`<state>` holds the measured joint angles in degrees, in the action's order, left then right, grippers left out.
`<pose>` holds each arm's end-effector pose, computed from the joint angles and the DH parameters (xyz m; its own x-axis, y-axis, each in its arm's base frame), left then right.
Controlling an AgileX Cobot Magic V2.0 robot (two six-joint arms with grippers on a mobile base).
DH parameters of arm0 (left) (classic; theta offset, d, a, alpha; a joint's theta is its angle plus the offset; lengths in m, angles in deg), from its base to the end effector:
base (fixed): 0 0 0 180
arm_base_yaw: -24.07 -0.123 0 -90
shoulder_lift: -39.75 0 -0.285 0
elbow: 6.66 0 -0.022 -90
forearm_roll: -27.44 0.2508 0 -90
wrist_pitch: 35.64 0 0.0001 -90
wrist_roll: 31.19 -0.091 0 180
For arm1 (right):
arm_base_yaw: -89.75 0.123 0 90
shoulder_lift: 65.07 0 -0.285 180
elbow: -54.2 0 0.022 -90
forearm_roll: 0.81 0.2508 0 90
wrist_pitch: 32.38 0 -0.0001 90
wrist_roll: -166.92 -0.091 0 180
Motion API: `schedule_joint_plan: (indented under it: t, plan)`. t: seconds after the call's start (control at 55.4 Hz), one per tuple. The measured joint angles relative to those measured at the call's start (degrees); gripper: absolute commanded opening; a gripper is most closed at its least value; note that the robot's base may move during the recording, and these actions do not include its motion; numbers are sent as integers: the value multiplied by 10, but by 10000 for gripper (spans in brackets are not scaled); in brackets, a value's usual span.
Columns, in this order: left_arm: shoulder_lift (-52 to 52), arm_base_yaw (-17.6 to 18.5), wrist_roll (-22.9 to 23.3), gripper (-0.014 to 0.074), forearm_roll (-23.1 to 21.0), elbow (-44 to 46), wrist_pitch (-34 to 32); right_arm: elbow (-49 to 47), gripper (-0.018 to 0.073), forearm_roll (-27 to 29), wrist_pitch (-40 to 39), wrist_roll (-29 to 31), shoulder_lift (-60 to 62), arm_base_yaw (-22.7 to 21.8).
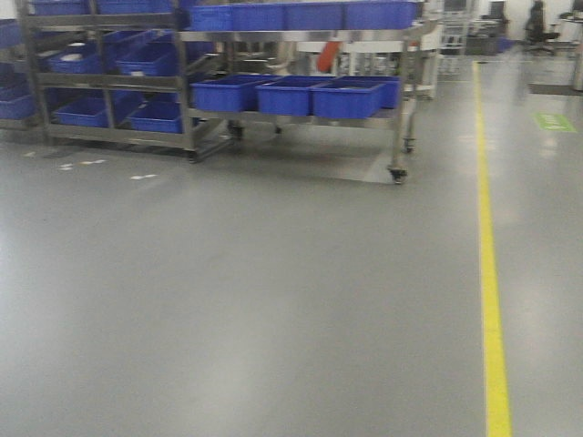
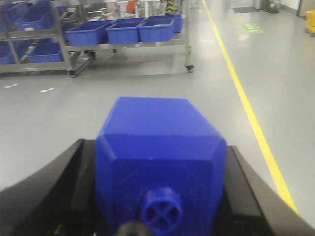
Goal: Pick and sort blue part to right shelf
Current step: 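Drive the base to the rack of blue bins holding both parts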
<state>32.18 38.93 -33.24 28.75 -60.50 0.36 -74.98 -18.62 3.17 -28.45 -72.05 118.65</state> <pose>0.0171 -0.0033 0.2881 -0.1111 0.0856 -0.9901 0.2500 0.9667 0.0555 0.0140 -0.0108 0.3066 -0.0350 -0.0052 -0.9994 -0.3196 0.9475 0.0063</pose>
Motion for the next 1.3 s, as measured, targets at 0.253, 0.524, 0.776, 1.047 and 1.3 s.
schedule_joint_plan:
  t: [0.253, 0.524, 0.776, 1.047, 1.3]
  plan:
    - [0, 0, 0, 321, 0, 0, 0, 0, 279, 0, 0, 0, 0, 0]
    - [0, 0, 0, 321, 0, 0, 0, 0, 279, 0, 0, 0, 0, 0]
    - [0, 0, 0, 321, 0, 0, 0, 0, 279, 0, 0, 0, 0, 0]
    - [0, 0, 0, 321, 0, 0, 0, 0, 279, 0, 0, 0, 0, 0]
    - [0, 0, 0, 321, 0, 0, 0, 0, 279, 0, 0, 0, 0, 0]
